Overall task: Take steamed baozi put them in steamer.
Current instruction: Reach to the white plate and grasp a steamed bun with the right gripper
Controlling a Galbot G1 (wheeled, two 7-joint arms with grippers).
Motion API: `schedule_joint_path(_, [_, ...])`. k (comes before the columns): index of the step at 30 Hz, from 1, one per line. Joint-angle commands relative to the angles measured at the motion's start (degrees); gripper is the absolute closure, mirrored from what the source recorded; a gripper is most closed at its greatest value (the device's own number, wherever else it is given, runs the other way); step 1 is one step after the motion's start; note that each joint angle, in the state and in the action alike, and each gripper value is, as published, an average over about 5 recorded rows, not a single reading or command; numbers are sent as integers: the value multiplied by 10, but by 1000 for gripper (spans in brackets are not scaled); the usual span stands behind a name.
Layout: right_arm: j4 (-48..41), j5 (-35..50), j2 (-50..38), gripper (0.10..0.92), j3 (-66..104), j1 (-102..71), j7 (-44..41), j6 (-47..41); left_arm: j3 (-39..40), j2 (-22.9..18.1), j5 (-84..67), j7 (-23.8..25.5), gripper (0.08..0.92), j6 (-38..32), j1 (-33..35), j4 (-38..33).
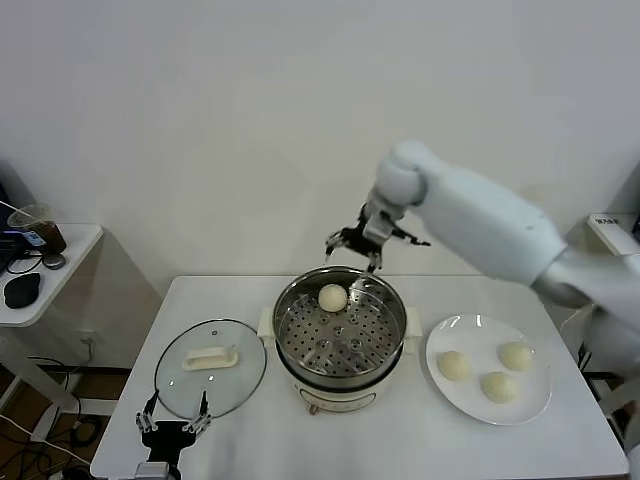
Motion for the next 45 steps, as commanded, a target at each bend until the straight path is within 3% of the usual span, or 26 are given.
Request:
schedule_joint_path(1, [92, 193, -179, 203, -39, 82, -7, -368, 1, 2, -7, 3, 177, 4, 11, -17])
schedule_joint_path(6, [161, 188, -302, 203, 4, -24, -16, -451, 0, 6, -11, 5, 177, 7, 18, -29])
schedule_joint_path(13, [245, 24, -386, 203, 174, -286, -27, -481, -7, 28, -29, 5, 177, 10, 40, -37])
schedule_joint_path(23, [182, -109, -299, 203, 220, -405, -13, -426, -17, 19, -33, 8, 177, 17, 45, -38])
schedule_joint_path(36, [61, -176, -160, 203, 222, -407, 11, -374, -27, 14, -31, 10, 177, 22, 35, -18])
schedule_joint_path(45, [45, -206, -142, 203, 216, -406, -6, -356, -39, 16, -32, 11, 177, 24, 35, -16])
